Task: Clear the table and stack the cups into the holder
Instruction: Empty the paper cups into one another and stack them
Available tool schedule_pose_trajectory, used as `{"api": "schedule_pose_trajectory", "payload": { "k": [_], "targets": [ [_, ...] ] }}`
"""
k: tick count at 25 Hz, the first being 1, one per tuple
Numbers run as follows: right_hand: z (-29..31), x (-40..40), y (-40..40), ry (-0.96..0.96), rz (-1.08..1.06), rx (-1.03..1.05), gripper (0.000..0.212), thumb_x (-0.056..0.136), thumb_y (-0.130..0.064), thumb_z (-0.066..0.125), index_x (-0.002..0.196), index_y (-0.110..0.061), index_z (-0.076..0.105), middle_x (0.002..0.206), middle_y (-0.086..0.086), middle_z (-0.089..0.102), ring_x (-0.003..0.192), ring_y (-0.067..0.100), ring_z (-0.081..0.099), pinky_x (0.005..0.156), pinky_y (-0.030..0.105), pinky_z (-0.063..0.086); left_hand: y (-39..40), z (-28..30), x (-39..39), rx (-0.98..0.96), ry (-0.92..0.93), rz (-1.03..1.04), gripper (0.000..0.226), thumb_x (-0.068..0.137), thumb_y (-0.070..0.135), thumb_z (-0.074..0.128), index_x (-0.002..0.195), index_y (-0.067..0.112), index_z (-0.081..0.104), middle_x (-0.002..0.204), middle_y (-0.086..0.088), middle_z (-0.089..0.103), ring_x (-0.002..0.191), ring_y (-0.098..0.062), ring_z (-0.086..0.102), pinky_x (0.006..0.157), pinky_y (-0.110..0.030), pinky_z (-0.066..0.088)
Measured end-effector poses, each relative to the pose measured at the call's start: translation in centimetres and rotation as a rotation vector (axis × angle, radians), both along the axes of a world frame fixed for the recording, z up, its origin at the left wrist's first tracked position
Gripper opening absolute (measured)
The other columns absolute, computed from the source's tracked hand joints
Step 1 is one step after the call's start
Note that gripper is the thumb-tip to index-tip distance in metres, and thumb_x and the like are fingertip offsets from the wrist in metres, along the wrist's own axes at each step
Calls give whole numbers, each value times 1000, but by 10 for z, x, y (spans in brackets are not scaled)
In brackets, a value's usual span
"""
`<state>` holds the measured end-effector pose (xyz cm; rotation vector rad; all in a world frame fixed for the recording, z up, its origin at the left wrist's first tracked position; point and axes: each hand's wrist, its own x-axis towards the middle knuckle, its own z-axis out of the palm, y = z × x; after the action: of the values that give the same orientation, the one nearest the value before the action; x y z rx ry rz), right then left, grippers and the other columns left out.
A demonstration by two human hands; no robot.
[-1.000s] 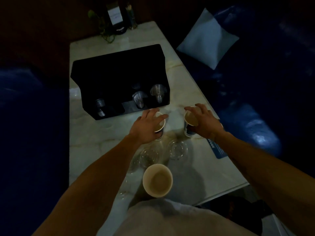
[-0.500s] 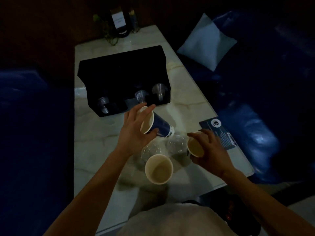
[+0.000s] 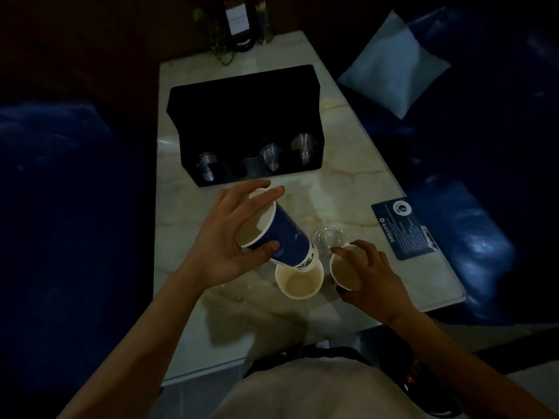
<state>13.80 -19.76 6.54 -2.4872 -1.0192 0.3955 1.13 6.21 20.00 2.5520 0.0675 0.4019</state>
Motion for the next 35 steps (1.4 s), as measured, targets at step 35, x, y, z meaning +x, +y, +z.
{"api": "schedule_pose_trajectory", "payload": {
  "k": [35],
  "targets": [
    [-7,3,-1,-3,-50,119,90,62,-50,78,137,-47,28,149,-9,27,125,28,43,81,46,56,-69,-136,-14,-263,287,176,103,53,83,65,139,61,13,146,30,16,126,3,24,96,-29,35]
  ]
}}
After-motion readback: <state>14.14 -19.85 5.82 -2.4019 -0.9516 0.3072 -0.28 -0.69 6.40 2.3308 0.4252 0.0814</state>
